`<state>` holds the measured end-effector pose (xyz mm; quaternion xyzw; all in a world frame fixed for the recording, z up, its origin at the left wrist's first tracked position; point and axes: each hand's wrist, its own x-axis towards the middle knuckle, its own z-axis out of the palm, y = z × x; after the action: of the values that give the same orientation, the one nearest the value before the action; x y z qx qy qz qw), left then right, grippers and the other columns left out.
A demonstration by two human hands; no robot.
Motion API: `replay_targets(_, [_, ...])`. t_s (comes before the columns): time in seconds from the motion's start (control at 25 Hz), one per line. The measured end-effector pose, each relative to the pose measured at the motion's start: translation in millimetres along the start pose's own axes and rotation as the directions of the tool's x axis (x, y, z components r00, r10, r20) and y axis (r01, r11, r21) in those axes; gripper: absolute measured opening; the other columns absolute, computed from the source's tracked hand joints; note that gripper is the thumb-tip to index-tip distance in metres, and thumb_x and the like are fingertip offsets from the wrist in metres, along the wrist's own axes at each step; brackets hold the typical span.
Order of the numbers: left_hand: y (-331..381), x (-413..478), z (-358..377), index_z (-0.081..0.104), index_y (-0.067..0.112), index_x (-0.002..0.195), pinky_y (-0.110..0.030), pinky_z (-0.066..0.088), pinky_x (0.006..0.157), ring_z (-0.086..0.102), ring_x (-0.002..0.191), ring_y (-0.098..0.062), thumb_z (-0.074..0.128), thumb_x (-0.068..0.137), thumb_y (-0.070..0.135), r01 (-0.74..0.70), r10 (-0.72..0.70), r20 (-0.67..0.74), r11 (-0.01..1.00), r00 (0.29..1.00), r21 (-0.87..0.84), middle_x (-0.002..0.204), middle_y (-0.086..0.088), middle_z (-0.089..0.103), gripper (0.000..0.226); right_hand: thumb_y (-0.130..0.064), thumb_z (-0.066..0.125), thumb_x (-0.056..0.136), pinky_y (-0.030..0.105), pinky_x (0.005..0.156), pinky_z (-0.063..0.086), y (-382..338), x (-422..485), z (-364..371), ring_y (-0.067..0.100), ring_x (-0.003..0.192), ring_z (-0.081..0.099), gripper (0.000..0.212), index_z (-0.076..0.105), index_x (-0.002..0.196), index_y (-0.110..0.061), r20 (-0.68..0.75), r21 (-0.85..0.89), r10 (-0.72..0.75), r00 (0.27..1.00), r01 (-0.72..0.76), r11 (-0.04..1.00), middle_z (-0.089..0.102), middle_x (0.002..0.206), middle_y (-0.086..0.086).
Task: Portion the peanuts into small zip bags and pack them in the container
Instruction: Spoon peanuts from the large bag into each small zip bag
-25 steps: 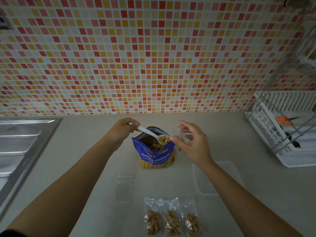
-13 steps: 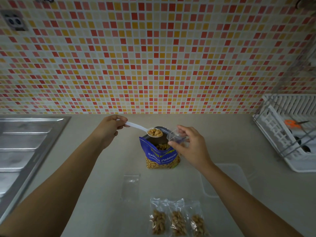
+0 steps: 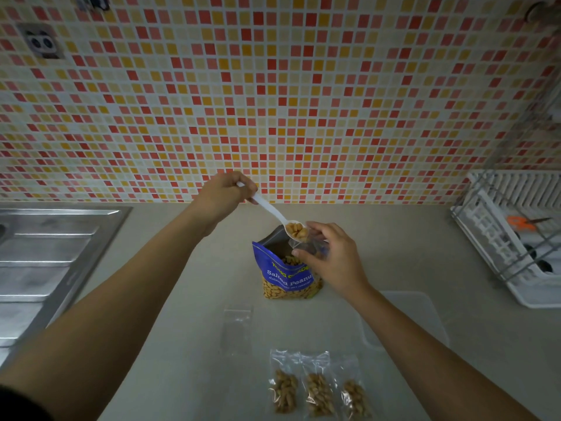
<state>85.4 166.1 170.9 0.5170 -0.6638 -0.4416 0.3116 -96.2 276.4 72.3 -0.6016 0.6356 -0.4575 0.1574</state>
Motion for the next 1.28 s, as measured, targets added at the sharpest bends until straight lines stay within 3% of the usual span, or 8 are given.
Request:
replay_targets(0.24, [42, -19, 13, 0.065, 0.008, 0.093, -0.023, 0.047, 0.068, 0.066, 0.081, -0.014, 0.059, 0.09, 0.029, -0.294, 0.272, 0.124, 0.93, 0.954, 0.222, 0.085, -0.005, 0.073, 0.022, -0.032, 0.079, 0.07, 0.021, 0.08, 0.047, -6, 1, 1, 0.007, 0.095, 0.056, 0.055, 0.059, 0.119, -0.016, -0.057, 0.036, 0.03, 0.998, -0.028, 0.999, 0.057, 0.102, -0.007])
replay_targets(0.36, [48, -23, 6, 0.065, 0.009, 0.087, -0.01, 0.04, 0.049, 0.058, 0.057, -0.003, 0.058, 0.091, 0.027, -0.376, 0.369, 0.077, 0.888, 0.926, 0.264, 0.083, -0.006, 0.073, 0.019, -0.032, 0.079, 0.07, 0.018, 0.077, 0.047, -7, 1, -1, 0.004, 0.092, 0.055, 0.055, 0.059, 0.119, -0.018, -0.067, 0.044, 0.032, 0.997, -0.029, 0.999, 0.056, 0.102, -0.008])
replay_targets(0.48, [42, -18, -2, 0.067, 0.011, 0.093, -0.011, 0.039, 0.049, 0.051, 0.052, 0.0, 0.057, 0.091, 0.025, -0.285, 0.292, -0.046, 0.952, 0.955, 0.108, 0.081, 0.003, 0.071, 0.017, -0.032, 0.079, 0.069, 0.016, 0.078, 0.045, -6, 0, -1, -0.003, 0.09, 0.053, 0.057, 0.058, 0.12, -0.018, -0.082, 0.051, 0.044, 0.996, -0.04, 0.998, 0.055, 0.101, -0.009])
replay_targets(0.64, [14, -1, -8, 0.065, 0.01, 0.099, -0.022, 0.04, 0.068, 0.055, 0.074, -0.007, 0.053, 0.093, 0.023, -0.089, 0.06, -0.231, 0.989, 0.971, -0.115, 0.082, 0.003, 0.066, 0.019, -0.034, 0.079, 0.068, 0.025, 0.081, 0.052, -4, 0, 1, 0.004, 0.094, 0.057, 0.06, 0.056, 0.121, -0.017, -0.105, 0.102, 0.097, 0.99, -0.086, 0.991, 0.056, 0.105, -0.007])
replay_targets(0.8, [-26, 4, 15, 0.065, 0.008, 0.093, -0.021, 0.039, 0.058, 0.053, 0.066, -0.011, 0.054, 0.092, 0.021, -0.059, 0.082, -0.129, 0.983, 0.988, 0.172, 0.086, -0.006, 0.067, 0.018, -0.032, 0.081, 0.068, 0.028, 0.081, 0.053, -3, 2, -2, 0.008, 0.093, 0.06, 0.056, 0.055, 0.116, -0.018, -0.119, 0.17, 0.166, 0.979, -0.145, 0.975, 0.059, 0.107, -0.005])
replay_targets(1.0, [-45, 3, 45, 0.065, 0.002, 0.09, -0.017, 0.034, 0.055, 0.051, 0.074, -0.018, 0.059, 0.09, 0.023, -0.238, 0.162, 0.185, 0.803, 0.969, 0.546, 0.081, -0.01, 0.059, 0.022, -0.034, 0.078, 0.071, 0.017, 0.074, 0.05, -5, 2, -9, 0.008, 0.095, 0.058, 0.057, 0.053, 0.12, -0.016, -0.098, 0.178, 0.187, 0.978, -0.167, 0.97, 0.058, 0.109, -0.006])
replay_targets(1.16, [-49, 5, 45, 0.055, 0.011, 0.114, -0.023, 0.037, 0.065, 0.052, 0.08, -0.015, 0.064, 0.086, 0.031, -0.173, 0.126, 0.122, 0.807, 0.985, 0.565, 0.09, -0.001, 0.055, 0.036, -0.035, 0.077, 0.071, 0.017, 0.074, 0.05, -7, 3, -12, 0.007, 0.096, 0.057, 0.057, 0.052, 0.12, -0.016, -0.094, 0.201, 0.201, 0.975, -0.179, 0.963, 0.057, 0.109, -0.007])
replay_targets(1.28, [-43, -8, 39, 0.055, 0.014, 0.115, -0.015, 0.036, 0.064, 0.051, 0.077, -0.008, 0.059, 0.089, 0.032, -0.228, 0.27, -0.019, 0.849, 0.963, 0.477, 0.095, 0.003, 0.055, 0.031, -0.035, 0.079, 0.069, 0.015, 0.071, 0.051, -9, 5, -13, 0.005, 0.094, 0.058, 0.053, 0.053, 0.114, -0.022, -0.112, 0.257, 0.23, 0.967, -0.195, 0.946, 0.058, 0.103, -0.011])
